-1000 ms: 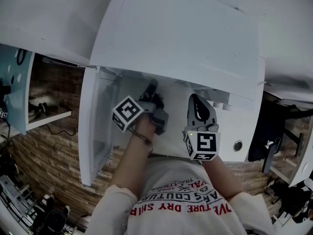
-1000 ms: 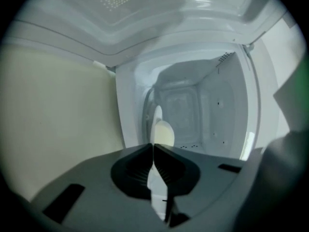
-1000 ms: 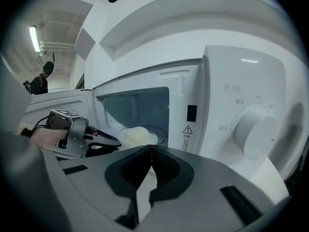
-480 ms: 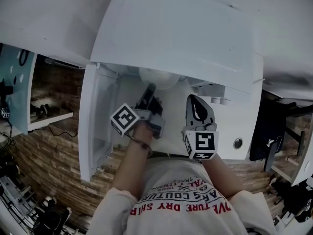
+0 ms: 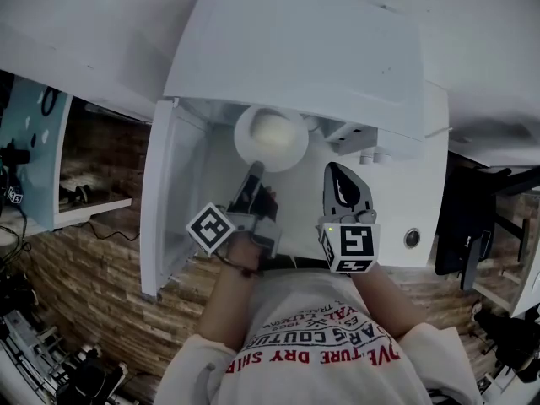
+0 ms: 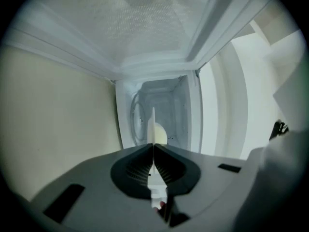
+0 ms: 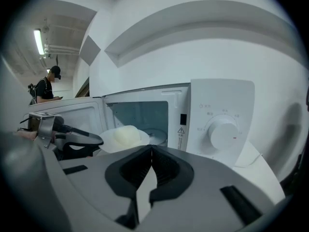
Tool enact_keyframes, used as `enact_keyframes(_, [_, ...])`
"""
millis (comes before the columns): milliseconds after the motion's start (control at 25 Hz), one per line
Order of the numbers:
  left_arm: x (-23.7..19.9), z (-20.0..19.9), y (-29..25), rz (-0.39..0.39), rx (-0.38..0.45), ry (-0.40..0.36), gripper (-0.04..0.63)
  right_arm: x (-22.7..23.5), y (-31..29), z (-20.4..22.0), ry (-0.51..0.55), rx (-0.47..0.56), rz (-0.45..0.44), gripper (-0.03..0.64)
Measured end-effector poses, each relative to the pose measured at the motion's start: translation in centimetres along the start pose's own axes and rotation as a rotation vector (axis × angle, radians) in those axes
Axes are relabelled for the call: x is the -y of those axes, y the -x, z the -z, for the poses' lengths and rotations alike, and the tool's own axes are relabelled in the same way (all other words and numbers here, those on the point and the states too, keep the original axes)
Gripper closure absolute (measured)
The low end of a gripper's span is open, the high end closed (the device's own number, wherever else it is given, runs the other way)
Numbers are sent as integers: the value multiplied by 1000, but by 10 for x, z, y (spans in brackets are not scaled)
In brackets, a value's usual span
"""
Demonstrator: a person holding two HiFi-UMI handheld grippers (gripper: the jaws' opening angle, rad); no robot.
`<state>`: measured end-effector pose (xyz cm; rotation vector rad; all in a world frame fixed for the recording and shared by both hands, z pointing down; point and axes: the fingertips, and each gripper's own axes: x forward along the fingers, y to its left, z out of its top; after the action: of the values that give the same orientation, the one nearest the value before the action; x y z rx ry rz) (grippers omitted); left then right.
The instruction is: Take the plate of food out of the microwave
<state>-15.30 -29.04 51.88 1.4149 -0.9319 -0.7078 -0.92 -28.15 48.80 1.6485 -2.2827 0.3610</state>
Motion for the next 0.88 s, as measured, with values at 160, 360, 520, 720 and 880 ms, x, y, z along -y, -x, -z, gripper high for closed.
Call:
enact_keyframes(160, [10, 13, 25, 2, -25, 8, 581, -1, 15, -7, -4, 23, 8, 604])
enact_keyframes(360, [37, 23, 49, 44, -49, -13, 581, -4, 34, -27, 2, 81, 10, 606])
enact_keyframes(520, [62, 29, 67, 81, -58, -35, 581, -5, 53, -44, 4, 127, 21, 606])
enact_keyframes(720, [94, 32, 79, 149, -60, -60, 581, -9, 73, -66, 24, 189, 11, 606])
enact_keyframes(880, [119, 30, 83, 198, -60, -87, 581, -13, 87, -85, 18, 237, -15, 606])
